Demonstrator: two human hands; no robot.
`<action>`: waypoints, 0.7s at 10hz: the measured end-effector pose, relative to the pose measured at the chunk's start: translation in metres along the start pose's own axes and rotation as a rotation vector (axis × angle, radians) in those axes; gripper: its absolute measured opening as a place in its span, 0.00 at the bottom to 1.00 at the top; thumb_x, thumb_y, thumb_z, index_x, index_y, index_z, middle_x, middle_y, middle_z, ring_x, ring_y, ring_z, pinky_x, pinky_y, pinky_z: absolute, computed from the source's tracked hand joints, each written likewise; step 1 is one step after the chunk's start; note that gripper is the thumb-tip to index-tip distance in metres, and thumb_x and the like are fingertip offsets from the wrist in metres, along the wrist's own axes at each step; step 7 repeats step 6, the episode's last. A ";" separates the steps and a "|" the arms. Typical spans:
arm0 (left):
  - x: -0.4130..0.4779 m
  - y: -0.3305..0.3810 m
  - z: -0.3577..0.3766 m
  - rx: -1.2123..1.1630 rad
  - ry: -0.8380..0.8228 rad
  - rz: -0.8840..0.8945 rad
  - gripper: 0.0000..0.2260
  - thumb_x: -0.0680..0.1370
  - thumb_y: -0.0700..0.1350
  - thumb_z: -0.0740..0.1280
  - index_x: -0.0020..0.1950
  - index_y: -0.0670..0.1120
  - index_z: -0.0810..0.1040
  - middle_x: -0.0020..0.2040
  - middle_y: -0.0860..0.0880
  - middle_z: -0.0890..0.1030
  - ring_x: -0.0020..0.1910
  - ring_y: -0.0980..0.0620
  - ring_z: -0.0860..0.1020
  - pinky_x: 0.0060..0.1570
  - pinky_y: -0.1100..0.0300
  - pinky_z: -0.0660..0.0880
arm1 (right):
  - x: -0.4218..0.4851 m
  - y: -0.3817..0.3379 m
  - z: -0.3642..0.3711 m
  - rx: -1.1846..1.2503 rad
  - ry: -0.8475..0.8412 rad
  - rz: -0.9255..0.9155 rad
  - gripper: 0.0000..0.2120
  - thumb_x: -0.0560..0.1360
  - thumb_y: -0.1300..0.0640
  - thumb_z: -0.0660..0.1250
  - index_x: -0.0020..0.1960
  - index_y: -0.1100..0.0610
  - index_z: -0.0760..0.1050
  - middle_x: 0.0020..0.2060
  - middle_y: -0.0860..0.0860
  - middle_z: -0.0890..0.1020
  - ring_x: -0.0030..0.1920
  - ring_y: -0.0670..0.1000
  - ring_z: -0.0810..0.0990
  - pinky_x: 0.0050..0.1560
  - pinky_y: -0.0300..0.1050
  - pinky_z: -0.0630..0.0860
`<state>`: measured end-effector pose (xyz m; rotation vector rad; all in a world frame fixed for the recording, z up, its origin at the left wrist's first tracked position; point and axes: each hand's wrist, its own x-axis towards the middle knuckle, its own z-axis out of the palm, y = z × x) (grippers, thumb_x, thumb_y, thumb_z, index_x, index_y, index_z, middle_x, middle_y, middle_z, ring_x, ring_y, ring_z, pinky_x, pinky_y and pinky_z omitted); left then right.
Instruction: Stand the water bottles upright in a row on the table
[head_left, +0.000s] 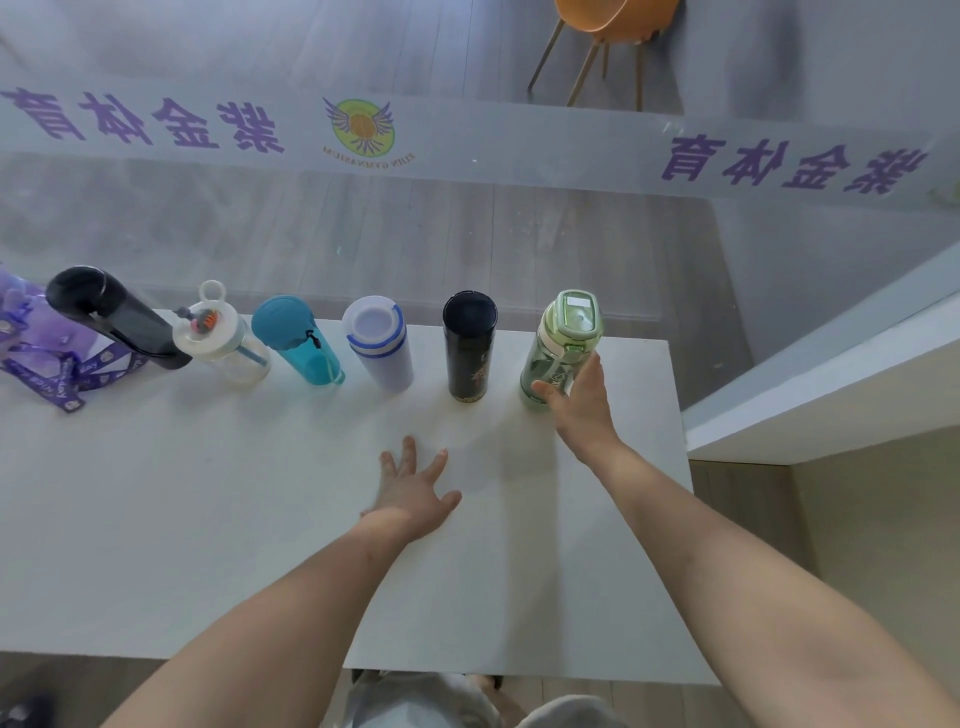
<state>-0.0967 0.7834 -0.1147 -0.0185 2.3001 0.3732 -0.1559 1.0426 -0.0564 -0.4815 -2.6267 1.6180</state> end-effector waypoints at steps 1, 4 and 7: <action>-0.001 -0.001 0.000 -0.009 -0.013 -0.001 0.33 0.79 0.67 0.56 0.80 0.66 0.45 0.81 0.53 0.30 0.79 0.37 0.31 0.72 0.28 0.57 | 0.000 0.000 0.003 0.000 0.009 0.013 0.35 0.72 0.54 0.76 0.73 0.51 0.62 0.65 0.49 0.72 0.67 0.51 0.71 0.71 0.54 0.70; -0.015 -0.006 -0.033 -0.007 -0.111 0.058 0.31 0.81 0.63 0.57 0.82 0.60 0.52 0.83 0.51 0.38 0.81 0.40 0.38 0.78 0.40 0.48 | -0.027 -0.005 -0.005 -0.110 -0.017 0.199 0.39 0.75 0.47 0.74 0.79 0.54 0.59 0.73 0.53 0.68 0.75 0.54 0.66 0.71 0.49 0.67; -0.044 -0.053 -0.044 -0.045 0.119 0.138 0.27 0.81 0.57 0.61 0.80 0.52 0.64 0.79 0.49 0.65 0.77 0.48 0.65 0.75 0.52 0.63 | -0.107 -0.007 0.008 -0.240 -0.079 0.300 0.22 0.82 0.51 0.64 0.74 0.55 0.70 0.73 0.54 0.69 0.69 0.55 0.73 0.65 0.46 0.70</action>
